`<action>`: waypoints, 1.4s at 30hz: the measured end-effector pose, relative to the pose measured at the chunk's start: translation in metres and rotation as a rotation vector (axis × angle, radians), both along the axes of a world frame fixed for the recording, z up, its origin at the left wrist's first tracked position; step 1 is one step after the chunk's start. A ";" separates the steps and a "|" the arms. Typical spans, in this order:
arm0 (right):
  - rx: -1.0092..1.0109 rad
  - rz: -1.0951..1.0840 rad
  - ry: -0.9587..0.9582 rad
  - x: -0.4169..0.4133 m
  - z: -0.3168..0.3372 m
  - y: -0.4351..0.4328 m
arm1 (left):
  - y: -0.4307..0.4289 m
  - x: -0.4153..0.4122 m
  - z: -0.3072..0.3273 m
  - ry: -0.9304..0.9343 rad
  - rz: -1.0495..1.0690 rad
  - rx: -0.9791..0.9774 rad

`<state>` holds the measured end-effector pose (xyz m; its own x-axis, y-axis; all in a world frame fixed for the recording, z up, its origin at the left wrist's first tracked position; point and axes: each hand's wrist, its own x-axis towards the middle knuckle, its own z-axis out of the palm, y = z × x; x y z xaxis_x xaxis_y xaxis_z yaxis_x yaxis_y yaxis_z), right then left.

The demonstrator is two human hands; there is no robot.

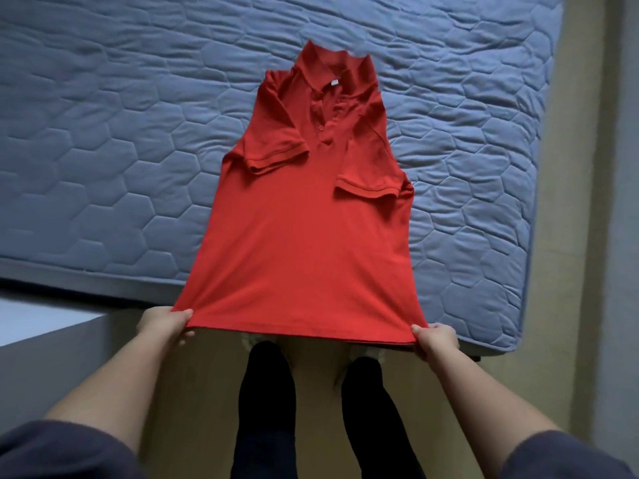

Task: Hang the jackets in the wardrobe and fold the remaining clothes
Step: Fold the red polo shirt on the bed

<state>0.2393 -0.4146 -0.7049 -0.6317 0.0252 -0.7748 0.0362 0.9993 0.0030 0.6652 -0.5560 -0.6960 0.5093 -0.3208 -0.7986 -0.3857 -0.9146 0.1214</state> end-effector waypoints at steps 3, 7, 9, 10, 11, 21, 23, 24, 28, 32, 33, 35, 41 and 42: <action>-0.228 -0.173 -0.028 -0.008 0.017 -0.032 | -0.024 -0.013 0.016 0.132 0.133 -0.131; -0.541 -0.421 -0.156 -0.025 0.054 -0.114 | -0.088 -0.058 0.045 0.369 0.372 -0.288; -0.655 -0.481 -0.176 -0.039 0.074 -0.162 | -0.132 -0.083 0.061 0.429 0.431 -0.353; -0.707 -0.514 -0.184 -0.048 0.085 -0.188 | -0.157 -0.096 0.070 0.461 0.443 -0.389; -0.760 -0.546 -0.187 -0.057 0.094 -0.212 | -0.183 -0.107 0.078 0.499 0.451 -0.429; -1.149 -0.336 -0.198 -0.117 0.100 -0.407 | -0.390 -0.216 0.081 0.737 0.057 -0.765; -1.058 -0.153 -0.123 -0.098 0.063 -0.399 | -0.381 -0.223 0.045 0.587 -0.087 -0.763; -0.990 -0.030 -0.055 -0.086 0.042 -0.386 | -0.368 -0.222 0.024 0.498 -0.161 -0.756; -0.653 0.326 0.155 -0.047 -0.040 -0.321 | -0.293 -0.195 -0.050 0.008 -0.288 -0.646; -0.526 -0.015 0.356 -0.040 -0.074 -0.303 | -0.246 -0.187 -0.093 -0.128 0.143 -0.621; -0.511 -0.122 0.347 -0.042 -0.078 -0.303 | -0.239 -0.191 -0.099 -0.022 0.278 -0.619; -0.587 -0.380 0.197 -0.045 -0.083 -0.302 | -0.229 -0.209 -0.104 0.381 0.544 -0.573; -0.693 -0.671 -0.186 -0.054 -0.092 -0.282 | -0.227 -0.261 -0.109 0.846 0.522 -0.371; -0.679 -0.662 -0.201 -0.056 -0.094 -0.277 | -0.226 -0.262 -0.112 0.818 0.521 -0.389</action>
<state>0.1834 -0.6917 -0.7989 -0.5050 -0.1644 -0.8473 0.6539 0.5680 -0.4999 0.4034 -0.7818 -0.8081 0.0084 -0.5258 -0.8506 0.3777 -0.7859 0.4896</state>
